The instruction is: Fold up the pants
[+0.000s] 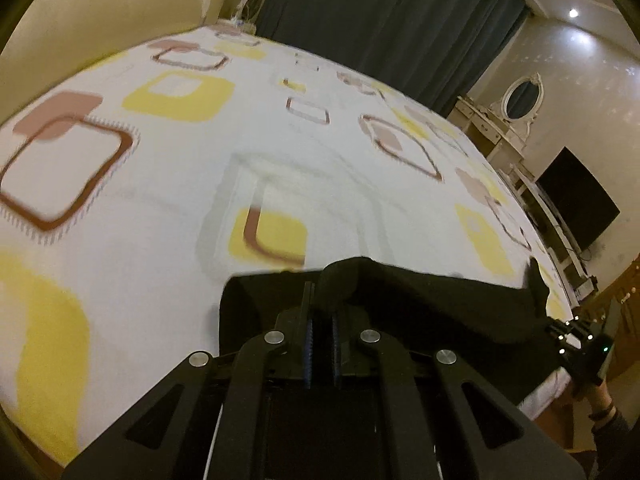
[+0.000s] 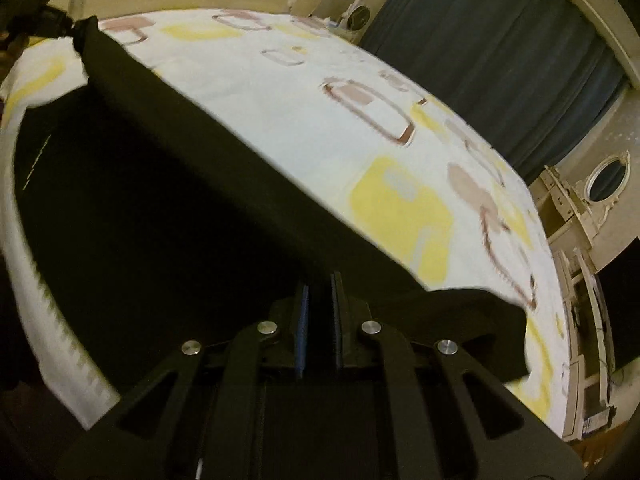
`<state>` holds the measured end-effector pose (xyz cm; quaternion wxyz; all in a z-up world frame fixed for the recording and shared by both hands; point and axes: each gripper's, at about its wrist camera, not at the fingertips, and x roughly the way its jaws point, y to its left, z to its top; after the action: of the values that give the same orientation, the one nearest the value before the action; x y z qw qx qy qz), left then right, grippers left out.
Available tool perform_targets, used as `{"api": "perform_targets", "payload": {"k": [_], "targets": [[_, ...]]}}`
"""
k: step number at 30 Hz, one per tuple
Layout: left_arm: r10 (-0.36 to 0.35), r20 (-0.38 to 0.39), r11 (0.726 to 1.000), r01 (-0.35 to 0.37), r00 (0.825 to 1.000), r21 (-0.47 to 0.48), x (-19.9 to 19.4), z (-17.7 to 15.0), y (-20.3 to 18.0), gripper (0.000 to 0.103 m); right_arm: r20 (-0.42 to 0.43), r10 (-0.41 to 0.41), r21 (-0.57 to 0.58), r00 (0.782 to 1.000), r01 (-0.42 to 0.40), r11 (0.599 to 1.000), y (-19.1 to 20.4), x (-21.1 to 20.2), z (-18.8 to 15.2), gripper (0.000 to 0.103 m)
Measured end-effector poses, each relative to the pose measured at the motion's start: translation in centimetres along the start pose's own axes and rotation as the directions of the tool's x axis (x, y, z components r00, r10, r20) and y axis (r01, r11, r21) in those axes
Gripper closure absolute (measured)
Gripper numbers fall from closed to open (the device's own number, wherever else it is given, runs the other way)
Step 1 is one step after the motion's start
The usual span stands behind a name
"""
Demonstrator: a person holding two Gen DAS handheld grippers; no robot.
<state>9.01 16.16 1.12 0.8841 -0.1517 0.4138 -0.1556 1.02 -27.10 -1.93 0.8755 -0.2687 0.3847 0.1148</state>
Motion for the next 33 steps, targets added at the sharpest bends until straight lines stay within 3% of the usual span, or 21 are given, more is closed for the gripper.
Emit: {"api": "perform_targets", "payload": {"k": [6, 13, 16, 17, 18, 20, 21, 23, 24, 26, 29, 33], "targets": [[0.013, -0.044, 0.999, -0.015, 0.999, -0.044, -0.3, -4.1, 1.2, 0.096, -0.044, 0.032, 0.038, 0.998, -0.031, 0.999, 3.5, -0.6, -4.1, 0.094], [0.029, -0.098, 0.998, -0.035, 0.995, -0.053, 0.2, -7.3, 1.8, 0.094, -0.059, 0.029, 0.100, 0.998, -0.023, 0.995, 4.6, -1.3, -6.1, 0.093], [0.031, -0.105, 0.997, -0.038, 0.994, -0.067, -0.2, -8.0, 1.9, 0.087, -0.065, 0.031, 0.127, 0.997, -0.022, 0.992, 4.5, -1.5, -6.3, 0.090], [0.038, -0.105, 0.996, -0.045, 0.994, -0.071, -0.5, -8.3, 2.0, 0.083, -0.068, 0.032, 0.134, 0.997, -0.022, 0.991, 4.4, -1.7, -6.3, 0.086], [0.040, -0.105, 0.996, -0.049, 0.994, -0.079, -1.0, -8.4, 2.0, 0.080, -0.073, 0.031, 0.147, 0.997, -0.020, 0.989, 4.3, -2.1, -6.5, 0.075], [0.028, -0.101, 0.994, -0.038, 0.995, -0.102, -2.0, -9.0, 2.0, 0.064, -0.073, 0.041, 0.183, 0.996, -0.027, 0.983, 4.1, -2.8, -7.1, 0.054], [0.019, -0.097, 0.993, -0.031, 0.995, -0.118, -2.6, -9.3, 2.0, 0.061, -0.068, 0.045, 0.209, 0.997, -0.030, 0.977, 3.9, -3.3, -7.4, 0.048], [-0.032, -0.081, 0.984, 0.017, 0.996, -0.175, -3.7, -9.8, 2.1, 0.047, -0.058, 0.100, 0.318, 0.993, -0.077, 0.945, 2.9, -4.3, -7.9, 0.046], [-0.061, -0.068, 0.976, 0.045, 0.996, -0.213, -4.1, -10.0, 2.1, 0.045, -0.044, 0.139, 0.384, 0.989, -0.112, 0.916, 2.3, -4.7, -8.2, 0.044], [-0.125, -0.045, 0.951, 0.107, 0.991, -0.290, -4.4, -10.2, 2.1, 0.040, 0.008, 0.238, 0.540, 0.971, -0.205, 0.816, 0.8, -5.3, -8.9, 0.041], [-0.130, -0.044, 0.935, 0.108, 0.991, -0.338, -3.5, -10.0, 1.5, 0.037, 0.122, 0.370, 0.708, 0.921, -0.342, 0.618, -0.5, -5.3, -9.7, 0.033], [-0.127, -0.052, 0.917, 0.097, 0.991, -0.386, -1.8, -9.8, 1.1, 0.037, 0.250, 0.474, 0.811, 0.844, -0.450, 0.373, -0.5, -4.1, -10.4, 0.032]]}}
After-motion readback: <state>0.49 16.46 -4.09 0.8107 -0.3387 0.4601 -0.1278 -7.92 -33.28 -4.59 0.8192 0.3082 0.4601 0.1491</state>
